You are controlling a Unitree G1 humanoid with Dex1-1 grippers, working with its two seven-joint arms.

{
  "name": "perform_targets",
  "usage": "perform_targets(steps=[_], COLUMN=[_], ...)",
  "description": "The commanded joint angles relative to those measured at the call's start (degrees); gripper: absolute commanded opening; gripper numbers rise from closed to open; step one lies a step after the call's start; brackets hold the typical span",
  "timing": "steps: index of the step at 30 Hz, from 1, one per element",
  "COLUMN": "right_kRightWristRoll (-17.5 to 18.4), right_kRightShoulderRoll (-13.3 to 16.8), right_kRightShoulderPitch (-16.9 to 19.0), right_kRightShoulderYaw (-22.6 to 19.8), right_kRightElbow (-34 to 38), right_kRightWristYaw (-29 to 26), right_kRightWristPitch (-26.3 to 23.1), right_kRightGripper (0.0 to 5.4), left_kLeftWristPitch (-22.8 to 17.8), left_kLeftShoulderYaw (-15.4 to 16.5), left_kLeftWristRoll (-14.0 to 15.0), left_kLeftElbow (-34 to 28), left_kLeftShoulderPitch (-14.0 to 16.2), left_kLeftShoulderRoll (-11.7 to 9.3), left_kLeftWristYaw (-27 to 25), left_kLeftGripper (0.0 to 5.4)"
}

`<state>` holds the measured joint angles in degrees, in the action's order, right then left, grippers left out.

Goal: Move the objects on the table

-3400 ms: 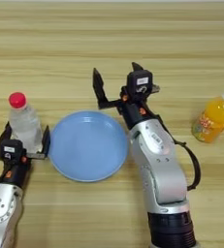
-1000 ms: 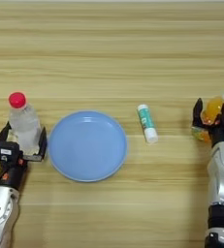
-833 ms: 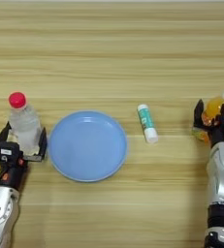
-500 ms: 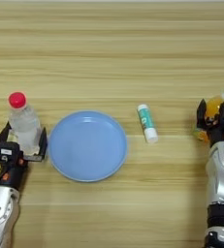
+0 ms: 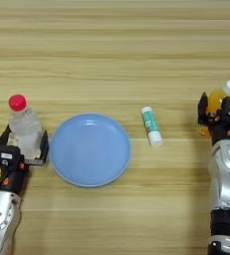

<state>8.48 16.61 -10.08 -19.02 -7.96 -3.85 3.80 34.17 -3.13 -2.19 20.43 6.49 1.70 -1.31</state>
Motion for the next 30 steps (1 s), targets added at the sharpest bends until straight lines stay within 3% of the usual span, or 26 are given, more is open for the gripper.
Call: perform_targets(steps=[1,5,13,22,30], right_kRightWristRoll=[0.18,0.66,0.25,-2.75,-4.56], right_kRightShoulderRoll=[-1.17,-2.59,-7.98,-11.72,-13.45], right_kRightShoulderPitch=[0.76,1.96,4.28,4.62,4.96], right_kRightShoulderYaw=[1.51,3.67,15.09,24.54,29.02], right_kRightElbow=[8.10,14.97,24.14,24.89,22.03], right_kRightWristYaw=[0.87,0.73,-1.61,-2.62,-3.71], right_kRightWristPitch=[-2.64,-5.68,-11.43,-12.85,-12.51], right_kRightGripper=[3.54,3.54,3.54,3.54,3.54], left_kLeftWristPitch=[0.07,-0.03,0.27,0.30,0.28], left_kLeftShoulderYaw=[-0.22,-0.17,-0.16,-0.09,-0.18], left_kLeftWristRoll=[-0.53,-0.65,-0.59,-0.50,-0.58], left_kLeftElbow=[0.56,0.80,1.39,1.37,1.21], left_kLeftShoulderPitch=[0.00,-0.06,-0.37,-0.30,-0.21], left_kLeftShoulderRoll=[0.41,0.55,0.53,0.62,0.73], left_kLeftWristYaw=[0.46,0.79,0.98,1.18,1.37], left_kLeftGripper=[5.40,5.40,5.40,5.40,5.40])
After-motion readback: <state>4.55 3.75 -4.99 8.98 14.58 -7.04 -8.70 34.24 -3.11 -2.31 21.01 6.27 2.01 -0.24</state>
